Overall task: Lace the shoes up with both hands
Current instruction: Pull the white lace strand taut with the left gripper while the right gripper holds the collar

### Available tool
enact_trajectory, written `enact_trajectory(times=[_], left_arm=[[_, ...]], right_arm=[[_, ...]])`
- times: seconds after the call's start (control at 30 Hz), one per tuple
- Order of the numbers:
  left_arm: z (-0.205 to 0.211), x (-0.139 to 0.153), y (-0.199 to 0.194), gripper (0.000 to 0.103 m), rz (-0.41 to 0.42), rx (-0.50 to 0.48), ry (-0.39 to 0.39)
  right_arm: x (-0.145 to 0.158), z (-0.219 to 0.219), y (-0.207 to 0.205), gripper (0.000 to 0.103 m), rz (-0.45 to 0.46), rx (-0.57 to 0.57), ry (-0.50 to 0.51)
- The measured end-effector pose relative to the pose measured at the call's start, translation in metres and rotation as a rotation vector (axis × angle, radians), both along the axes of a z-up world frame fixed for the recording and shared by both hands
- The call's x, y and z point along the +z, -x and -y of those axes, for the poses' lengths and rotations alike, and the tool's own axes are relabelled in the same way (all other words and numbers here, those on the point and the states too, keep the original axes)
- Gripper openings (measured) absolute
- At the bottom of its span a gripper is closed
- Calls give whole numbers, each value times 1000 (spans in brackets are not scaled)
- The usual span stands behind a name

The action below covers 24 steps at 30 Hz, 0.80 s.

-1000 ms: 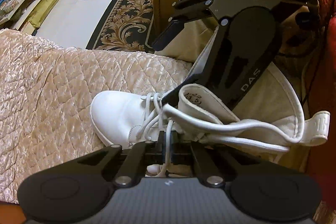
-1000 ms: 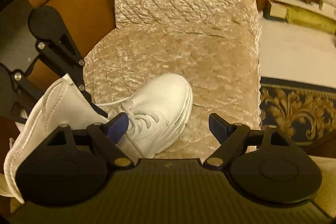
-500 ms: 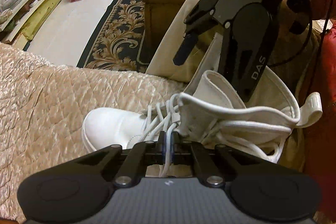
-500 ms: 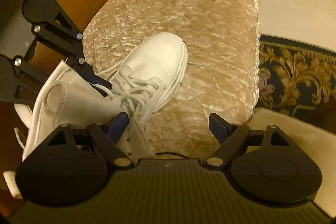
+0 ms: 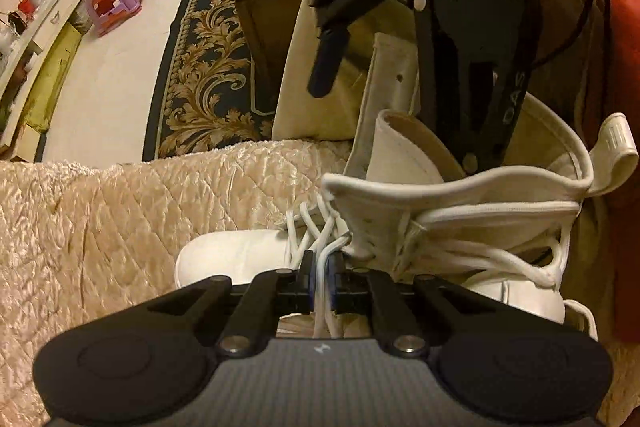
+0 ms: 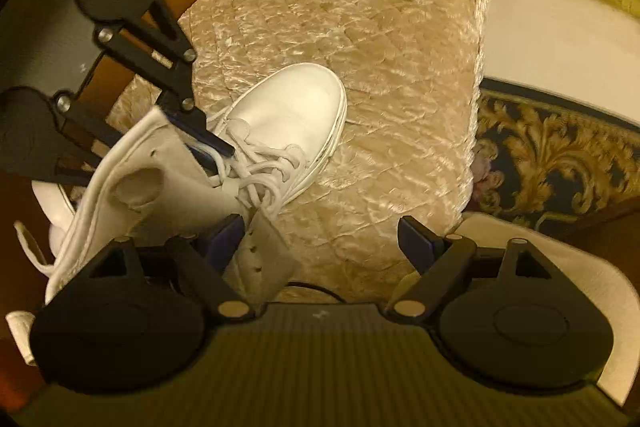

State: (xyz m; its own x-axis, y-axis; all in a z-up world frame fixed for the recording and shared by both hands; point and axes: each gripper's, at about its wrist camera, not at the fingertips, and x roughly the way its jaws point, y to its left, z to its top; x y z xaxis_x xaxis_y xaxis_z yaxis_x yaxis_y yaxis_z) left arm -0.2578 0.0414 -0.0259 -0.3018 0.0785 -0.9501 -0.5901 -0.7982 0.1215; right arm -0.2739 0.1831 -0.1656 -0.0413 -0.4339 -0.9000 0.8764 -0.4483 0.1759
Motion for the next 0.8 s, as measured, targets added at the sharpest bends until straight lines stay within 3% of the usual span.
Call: enact_trajectory(times=[0.1,0.23,0.3,0.33,0.37,0.5,0.57,0.73,0.8], left_arm=[[-4,2,-5,3,-15,-12,10],[8,3,-7,7,-1,39,-19],[15,6,-9,24,-10,86,-12],[18,7,-10,43,-16,110,-5],[21,9,-11,48,-19,131,-4],[38,15,-17,41,8,182,-65],[41,15,-19,32,24,187,-71],[36,11,-19,7,43,136,-91],[30,10,-18,4,45,91,-79]], right_arm=[[3,1,-5,91,-59,67,1],[8,-5,-13,91,-117,172,82],[10,-6,-14,91,-126,203,96],[11,-4,-14,91,-130,217,92],[11,-3,-14,91,-133,226,88],[11,-2,-12,91,-127,230,87],[11,-2,-11,91,-121,223,91],[8,-2,-13,91,-116,213,100],[8,-3,-12,91,-112,210,101]])
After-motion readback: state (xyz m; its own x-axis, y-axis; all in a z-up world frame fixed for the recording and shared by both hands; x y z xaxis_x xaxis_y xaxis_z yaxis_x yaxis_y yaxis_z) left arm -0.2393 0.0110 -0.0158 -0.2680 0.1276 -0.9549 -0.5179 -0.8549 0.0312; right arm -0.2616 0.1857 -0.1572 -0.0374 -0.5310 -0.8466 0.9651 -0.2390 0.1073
